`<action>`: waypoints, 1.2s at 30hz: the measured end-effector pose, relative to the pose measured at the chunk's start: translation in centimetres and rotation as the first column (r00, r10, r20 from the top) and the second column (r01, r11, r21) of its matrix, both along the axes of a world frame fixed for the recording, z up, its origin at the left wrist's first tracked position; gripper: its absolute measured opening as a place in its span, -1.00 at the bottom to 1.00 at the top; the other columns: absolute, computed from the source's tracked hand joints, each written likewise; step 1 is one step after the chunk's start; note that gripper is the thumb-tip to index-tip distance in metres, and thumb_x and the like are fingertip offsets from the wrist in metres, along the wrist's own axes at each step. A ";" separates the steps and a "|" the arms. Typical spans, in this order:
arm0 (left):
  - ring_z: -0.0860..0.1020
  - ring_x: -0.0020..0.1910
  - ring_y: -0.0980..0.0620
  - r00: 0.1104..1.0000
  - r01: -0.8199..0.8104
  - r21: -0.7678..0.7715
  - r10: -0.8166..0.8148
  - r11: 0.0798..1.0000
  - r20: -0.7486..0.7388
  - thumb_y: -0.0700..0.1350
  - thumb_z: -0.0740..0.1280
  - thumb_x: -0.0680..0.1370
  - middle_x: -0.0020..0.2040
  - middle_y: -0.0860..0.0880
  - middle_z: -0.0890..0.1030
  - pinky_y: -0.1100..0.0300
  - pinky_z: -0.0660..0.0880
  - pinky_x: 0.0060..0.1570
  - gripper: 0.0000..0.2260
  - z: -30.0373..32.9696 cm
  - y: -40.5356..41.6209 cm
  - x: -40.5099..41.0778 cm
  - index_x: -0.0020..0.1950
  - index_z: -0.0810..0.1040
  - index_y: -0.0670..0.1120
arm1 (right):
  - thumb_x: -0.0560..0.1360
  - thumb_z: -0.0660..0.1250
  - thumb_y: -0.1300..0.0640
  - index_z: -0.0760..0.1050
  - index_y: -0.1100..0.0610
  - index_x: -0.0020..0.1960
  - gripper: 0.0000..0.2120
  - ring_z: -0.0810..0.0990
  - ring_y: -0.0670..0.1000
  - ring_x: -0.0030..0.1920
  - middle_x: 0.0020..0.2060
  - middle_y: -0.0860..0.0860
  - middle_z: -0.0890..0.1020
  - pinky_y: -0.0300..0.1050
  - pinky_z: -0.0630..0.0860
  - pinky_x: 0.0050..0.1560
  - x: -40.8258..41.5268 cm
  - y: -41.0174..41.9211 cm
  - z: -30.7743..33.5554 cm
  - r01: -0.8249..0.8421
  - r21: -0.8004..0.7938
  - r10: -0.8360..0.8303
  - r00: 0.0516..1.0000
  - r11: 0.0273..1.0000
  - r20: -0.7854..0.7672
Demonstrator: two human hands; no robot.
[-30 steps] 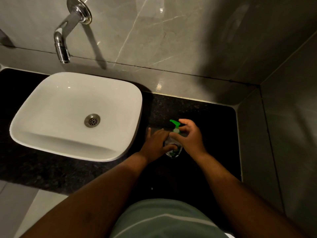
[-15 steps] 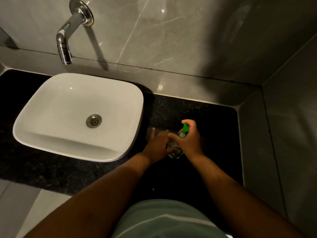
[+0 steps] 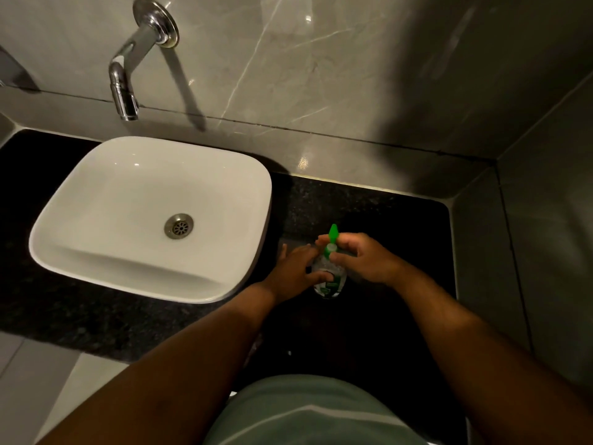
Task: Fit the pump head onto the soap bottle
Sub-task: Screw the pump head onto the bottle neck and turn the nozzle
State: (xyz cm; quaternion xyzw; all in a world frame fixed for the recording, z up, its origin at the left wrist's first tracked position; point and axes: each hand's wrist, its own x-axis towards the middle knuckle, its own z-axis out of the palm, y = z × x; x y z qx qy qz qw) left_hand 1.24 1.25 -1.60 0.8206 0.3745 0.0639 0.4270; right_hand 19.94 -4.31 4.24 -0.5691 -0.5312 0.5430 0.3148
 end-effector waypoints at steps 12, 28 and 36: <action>0.08 0.54 -0.05 0.992 -0.102 0.071 0.107 0.992 -0.061 0.21 0.33 0.48 0.40 0.01 0.41 -0.38 -0.23 0.39 -0.55 0.3 -1.2 0.7 0.32 0.42 0.09 | 0.47 0.40 0.18 0.61 0.11 0.17 -0.73 0.57 -0.21 0.11 0.07 -0.03 0.67 0.08 0.18 0.49 -2.9 -2.2 -3.0 0.352 0.338 -0.439 0.869 0.873 0.230; 0.02 0.55 0.00 1.000 -0.026 0.257 0.028 0.966 -0.006 0.19 0.38 0.46 0.46 0.02 0.36 -0.31 -0.31 0.41 -0.52 1.0 -2.0 0.6 0.28 0.51 -0.03 | 0.30 0.58 0.04 0.11 0.10 0.53 -0.04 0.30 0.03 0.46 0.44 0.04 0.38 0.00 0.21 0.49 -2.7 -5.6 -2.2 0.572 0.147 -0.590 0.783 0.807 0.194; 0.14 0.52 -0.03 0.996 -0.090 0.340 0.091 0.936 0.013 0.29 0.43 0.34 0.39 0.01 0.45 -0.22 -0.30 0.42 -0.44 -0.4 -3.8 -0.1 0.25 0.54 0.06 | 0.54 0.26 0.03 0.43 -0.01 0.39 -0.58 0.40 0.03 0.40 0.33 -0.03 0.54 -0.03 0.02 0.48 -0.2 -3.3 7.1 -0.333 0.181 0.001 0.480 0.925 0.877</action>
